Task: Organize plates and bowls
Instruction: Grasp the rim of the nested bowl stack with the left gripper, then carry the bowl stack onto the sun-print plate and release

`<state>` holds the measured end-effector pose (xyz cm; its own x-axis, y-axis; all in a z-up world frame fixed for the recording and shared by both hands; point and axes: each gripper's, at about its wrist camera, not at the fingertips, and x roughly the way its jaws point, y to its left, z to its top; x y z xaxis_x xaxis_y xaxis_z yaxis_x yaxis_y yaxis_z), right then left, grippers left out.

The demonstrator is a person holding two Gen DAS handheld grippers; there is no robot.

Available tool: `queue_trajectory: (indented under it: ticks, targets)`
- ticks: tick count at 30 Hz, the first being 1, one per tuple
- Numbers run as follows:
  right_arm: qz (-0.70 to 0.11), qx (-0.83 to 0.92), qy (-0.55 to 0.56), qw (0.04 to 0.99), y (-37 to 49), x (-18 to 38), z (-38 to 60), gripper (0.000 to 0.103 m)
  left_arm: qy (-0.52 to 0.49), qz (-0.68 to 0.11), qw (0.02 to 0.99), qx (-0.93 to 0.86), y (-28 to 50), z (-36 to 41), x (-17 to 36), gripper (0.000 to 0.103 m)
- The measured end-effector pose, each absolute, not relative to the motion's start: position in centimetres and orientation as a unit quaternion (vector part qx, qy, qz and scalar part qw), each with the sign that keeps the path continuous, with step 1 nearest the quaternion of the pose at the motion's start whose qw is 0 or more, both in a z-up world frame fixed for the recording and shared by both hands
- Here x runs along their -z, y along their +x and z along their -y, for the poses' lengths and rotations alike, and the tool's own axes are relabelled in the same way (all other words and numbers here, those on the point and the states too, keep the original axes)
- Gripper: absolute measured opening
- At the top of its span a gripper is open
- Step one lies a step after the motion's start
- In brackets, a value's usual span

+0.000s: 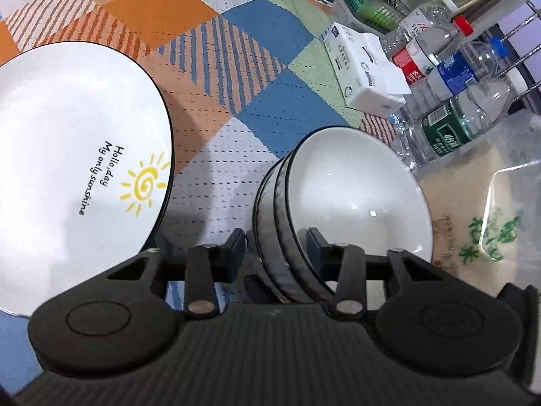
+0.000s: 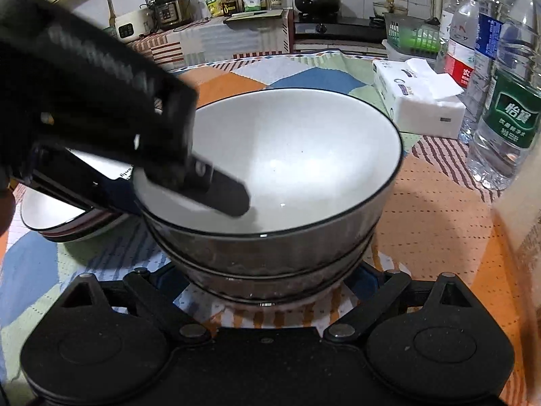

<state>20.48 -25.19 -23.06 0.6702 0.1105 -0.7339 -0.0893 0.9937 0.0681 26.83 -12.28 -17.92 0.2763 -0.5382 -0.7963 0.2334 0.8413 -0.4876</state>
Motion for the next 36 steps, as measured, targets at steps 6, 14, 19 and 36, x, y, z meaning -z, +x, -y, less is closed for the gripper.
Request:
queue_trajectory:
  ticks: [6,14,19,36]
  targets:
    - [-0.380,-0.056,0.009,0.923,20.6,24.0,25.0,0.099,-0.165,-0.546,0.783,0.248,27.3,11.7,18.6,0.037]
    - [-0.375,-0.060,0.001,0.925,19.9,23.9,24.9,0.097,-0.133,-0.544,0.784,0.269,26.9,11.8,18.1,0.037]
    - [-0.372,-0.053,-0.004,0.927,18.7,23.6,24.0,0.096,-0.119,-0.541,0.786,0.273,26.1,11.5,17.6,0.037]
    - [-0.316,-0.070,-0.051,0.945,14.1,18.7,19.7,0.094,-0.098,-0.513,0.796,0.305,22.8,6.4,11.5,0.037]
